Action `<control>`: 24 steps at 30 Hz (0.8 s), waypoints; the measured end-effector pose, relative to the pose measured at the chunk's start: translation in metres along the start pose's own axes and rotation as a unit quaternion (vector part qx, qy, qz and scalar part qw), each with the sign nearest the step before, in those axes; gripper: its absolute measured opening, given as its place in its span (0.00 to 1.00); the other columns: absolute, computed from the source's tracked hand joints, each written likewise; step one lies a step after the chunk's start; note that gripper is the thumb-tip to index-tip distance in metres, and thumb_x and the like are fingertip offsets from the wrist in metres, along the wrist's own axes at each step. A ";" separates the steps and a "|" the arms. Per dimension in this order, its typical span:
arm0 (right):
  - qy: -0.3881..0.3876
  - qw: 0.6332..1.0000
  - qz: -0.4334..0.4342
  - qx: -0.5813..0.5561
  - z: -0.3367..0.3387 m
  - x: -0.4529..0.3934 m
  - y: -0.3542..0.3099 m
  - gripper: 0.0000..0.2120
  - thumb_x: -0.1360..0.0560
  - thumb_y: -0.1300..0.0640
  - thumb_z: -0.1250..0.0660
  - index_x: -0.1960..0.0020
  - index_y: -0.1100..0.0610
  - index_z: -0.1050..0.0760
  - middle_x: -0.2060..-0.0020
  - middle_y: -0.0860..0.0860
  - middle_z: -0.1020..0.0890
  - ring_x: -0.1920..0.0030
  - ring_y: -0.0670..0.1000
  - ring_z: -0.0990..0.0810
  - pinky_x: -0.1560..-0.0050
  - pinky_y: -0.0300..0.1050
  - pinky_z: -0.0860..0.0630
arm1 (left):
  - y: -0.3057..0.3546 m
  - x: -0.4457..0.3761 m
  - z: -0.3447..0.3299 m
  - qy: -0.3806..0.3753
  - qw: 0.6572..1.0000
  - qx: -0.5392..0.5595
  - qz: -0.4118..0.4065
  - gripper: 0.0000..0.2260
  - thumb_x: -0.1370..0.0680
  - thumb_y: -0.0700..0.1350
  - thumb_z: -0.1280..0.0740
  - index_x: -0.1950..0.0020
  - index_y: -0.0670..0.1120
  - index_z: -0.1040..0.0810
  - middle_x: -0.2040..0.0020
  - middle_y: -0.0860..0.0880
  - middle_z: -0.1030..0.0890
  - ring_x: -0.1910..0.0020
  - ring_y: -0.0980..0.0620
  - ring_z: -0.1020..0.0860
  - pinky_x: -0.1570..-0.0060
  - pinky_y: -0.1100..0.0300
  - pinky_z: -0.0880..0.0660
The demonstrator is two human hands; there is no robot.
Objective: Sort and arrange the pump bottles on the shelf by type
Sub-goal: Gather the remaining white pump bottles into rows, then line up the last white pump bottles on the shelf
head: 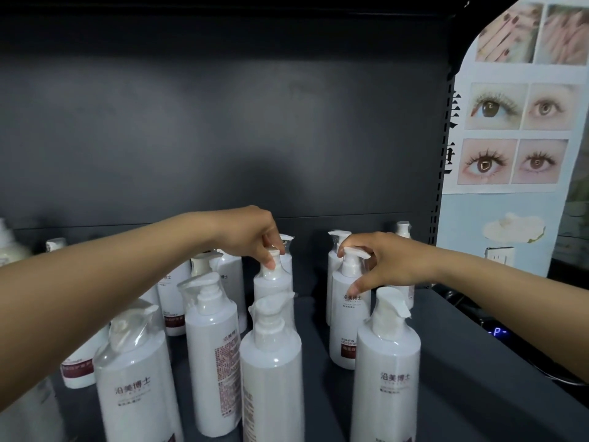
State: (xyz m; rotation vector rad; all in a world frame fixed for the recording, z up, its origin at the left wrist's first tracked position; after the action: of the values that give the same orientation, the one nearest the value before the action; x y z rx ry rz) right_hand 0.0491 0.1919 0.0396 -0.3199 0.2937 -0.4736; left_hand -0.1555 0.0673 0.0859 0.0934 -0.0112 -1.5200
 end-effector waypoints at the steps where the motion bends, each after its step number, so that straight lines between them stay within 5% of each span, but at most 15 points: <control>1: -0.001 1.000 -0.001 0.002 0.000 0.000 0.000 0.26 0.38 0.50 0.21 0.45 0.58 0.26 0.51 0.51 0.21 0.70 0.35 0.29 0.62 0.34 0.29 | 0.000 0.001 0.000 -0.003 1.000 0.001 0.003 0.16 0.29 0.47 0.28 0.41 0.49 0.20 0.52 0.53 0.19 0.48 0.55 0.21 0.44 0.62 0.26; 8: -0.007 0.999 -0.032 0.012 0.000 -0.001 -0.005 0.32 0.38 0.50 0.21 0.40 0.62 0.29 0.43 0.54 0.22 0.66 0.39 0.28 0.56 0.42 0.25 | 0.005 0.002 0.001 -0.003 1.000 -0.006 -0.001 0.16 0.28 0.46 0.28 0.41 0.49 0.20 0.65 0.56 0.25 0.59 0.54 0.25 0.54 0.64 0.29; 14: -0.032 0.994 -0.092 -0.051 0.009 0.018 -0.016 0.31 0.31 0.54 0.25 0.32 0.49 0.34 0.36 0.52 0.26 0.41 0.51 0.23 0.39 0.44 0.26 | -0.004 0.022 -0.003 -0.014 0.999 0.044 0.004 0.22 0.29 0.48 0.27 0.35 0.52 0.26 0.41 0.53 0.22 0.41 0.54 0.24 0.35 0.54 0.29; 24: 0.053 0.981 -0.156 -0.099 0.057 0.084 -0.017 0.25 0.27 0.58 0.29 0.33 0.50 0.32 0.38 0.52 0.25 0.42 0.51 0.22 0.42 0.44 0.24 | 0.026 0.034 0.012 0.043 0.988 0.142 -0.037 0.23 0.28 0.48 0.29 0.33 0.52 0.28 0.34 0.53 0.25 0.35 0.56 0.27 0.34 0.61 0.32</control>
State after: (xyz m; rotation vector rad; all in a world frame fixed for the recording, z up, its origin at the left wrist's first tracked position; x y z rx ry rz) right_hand 0.1339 0.1502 0.0808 -0.5404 0.3983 -0.7736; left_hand -0.1291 0.0342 0.0977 0.3895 -0.1570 -1.5795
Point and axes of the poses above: each hand's wrist, its own x-axis away from the middle knuckle, its own z-axis out of the back of the hand, y = z × x, the point moved 1 cm from there along -x, towards the middle knuckle
